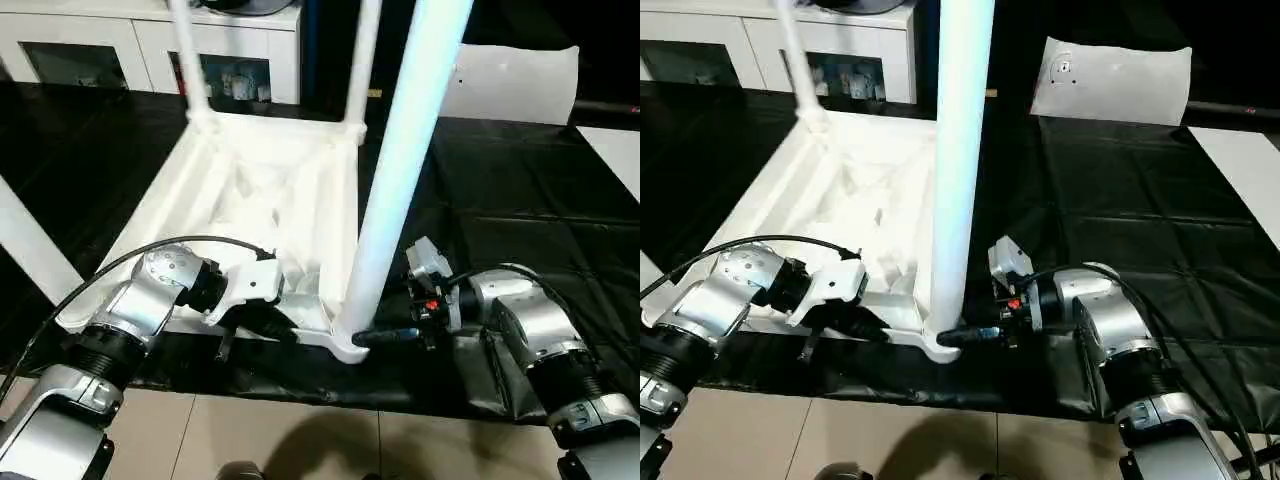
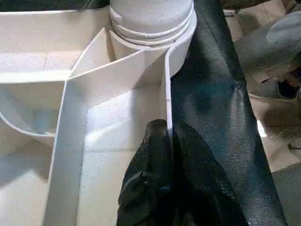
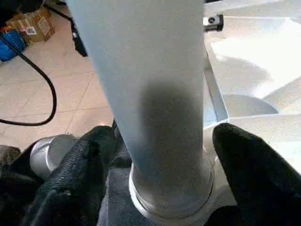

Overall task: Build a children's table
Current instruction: Rotate leg to tighten

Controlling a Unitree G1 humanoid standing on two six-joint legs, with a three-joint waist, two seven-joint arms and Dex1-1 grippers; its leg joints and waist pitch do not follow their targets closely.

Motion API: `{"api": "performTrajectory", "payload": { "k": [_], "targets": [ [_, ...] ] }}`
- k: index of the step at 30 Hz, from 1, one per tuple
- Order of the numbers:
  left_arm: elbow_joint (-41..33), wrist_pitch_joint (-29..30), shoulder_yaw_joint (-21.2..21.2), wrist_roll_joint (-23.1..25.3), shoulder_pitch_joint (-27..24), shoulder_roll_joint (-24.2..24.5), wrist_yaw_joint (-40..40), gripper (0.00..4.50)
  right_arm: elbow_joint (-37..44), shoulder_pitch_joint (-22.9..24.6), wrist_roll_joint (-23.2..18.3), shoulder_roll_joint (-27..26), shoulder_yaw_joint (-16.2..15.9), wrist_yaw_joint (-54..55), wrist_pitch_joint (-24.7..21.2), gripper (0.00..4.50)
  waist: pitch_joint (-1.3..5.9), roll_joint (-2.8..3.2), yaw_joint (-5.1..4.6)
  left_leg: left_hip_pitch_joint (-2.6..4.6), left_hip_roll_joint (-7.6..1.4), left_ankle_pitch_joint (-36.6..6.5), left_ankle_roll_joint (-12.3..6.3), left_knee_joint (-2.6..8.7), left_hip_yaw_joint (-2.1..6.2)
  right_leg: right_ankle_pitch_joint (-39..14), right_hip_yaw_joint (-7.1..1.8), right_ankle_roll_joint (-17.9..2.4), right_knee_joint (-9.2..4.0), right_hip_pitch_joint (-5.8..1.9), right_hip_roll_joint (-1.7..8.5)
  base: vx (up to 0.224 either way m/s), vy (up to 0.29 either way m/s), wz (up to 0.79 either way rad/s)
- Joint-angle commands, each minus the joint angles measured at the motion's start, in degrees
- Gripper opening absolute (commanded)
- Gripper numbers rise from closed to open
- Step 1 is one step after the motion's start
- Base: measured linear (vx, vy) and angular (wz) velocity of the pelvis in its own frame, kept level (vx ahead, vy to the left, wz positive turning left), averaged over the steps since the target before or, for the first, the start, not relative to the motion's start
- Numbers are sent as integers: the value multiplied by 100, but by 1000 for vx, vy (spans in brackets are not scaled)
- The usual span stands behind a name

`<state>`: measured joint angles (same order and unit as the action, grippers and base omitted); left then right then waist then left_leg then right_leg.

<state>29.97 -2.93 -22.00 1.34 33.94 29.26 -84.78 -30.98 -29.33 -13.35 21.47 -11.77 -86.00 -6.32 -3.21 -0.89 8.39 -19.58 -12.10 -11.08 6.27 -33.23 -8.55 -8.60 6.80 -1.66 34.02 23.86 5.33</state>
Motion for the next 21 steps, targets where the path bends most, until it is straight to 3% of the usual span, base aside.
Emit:
{"api": "performTrajectory", "payload": {
  "k": [1, 7, 10, 15, 18, 21],
  "targets": [
    [-109, -123, -269, 88, 21, -11, -302, 0, -86, -149, 9, 37, -44, -104, -27, 317, 383, -20, -32, -46, -108, -1004, -290, 370, -92, -2083, -309, -878, -399, -379, 320, 0, 0, 0],
    [-84, -165, -274, 112, 27, 6, -324, 0, -147, -186, -2, 42, -75, -176, -54, 257, 396, -16, -33, -48, -111, -894, -310, 363, -90, -1883, -309, -922, -369, -381, 305, 0, 0, 0],
    [-72, -159, -273, 115, 31, 15, -287, 0, -147, -189, -6, 24, -85, -195, -86, 248, 395, -13, -33, -54, -109, -870, -320, 359, -92, -1798, -310, -956, -358, -383, 305, 0, 0, 0],
    [1, -72, -253, 213, 47, 9, -71, 0, -32, -130, -90, -75, -64, -117, -322, 209, 382, -27, -40, -58, -105, -891, -313, 367, -90, -1937, -306, -906, -373, -387, 303, 0, 0, 0],
    [97, 263, -107, 254, 76, -119, 402, 0, 271, 1, -230, -214, -34, 112, -708, 202, 360, -25, -50, -43, -104, -992, -286, 374, -96, -2131, -308, -828, -408, -370, 302, 0, 0, 0],
    [70, 748, 116, 159, 91, -355, 935, 0, 510, 172, -198, -445, -19, 615, -831, 198, 308, -35, -66, -4, -81, -1313, -198, 396, -89, -2907, -282, -575, -511, -349, 321, 0, 0, 0]
  ]
}}
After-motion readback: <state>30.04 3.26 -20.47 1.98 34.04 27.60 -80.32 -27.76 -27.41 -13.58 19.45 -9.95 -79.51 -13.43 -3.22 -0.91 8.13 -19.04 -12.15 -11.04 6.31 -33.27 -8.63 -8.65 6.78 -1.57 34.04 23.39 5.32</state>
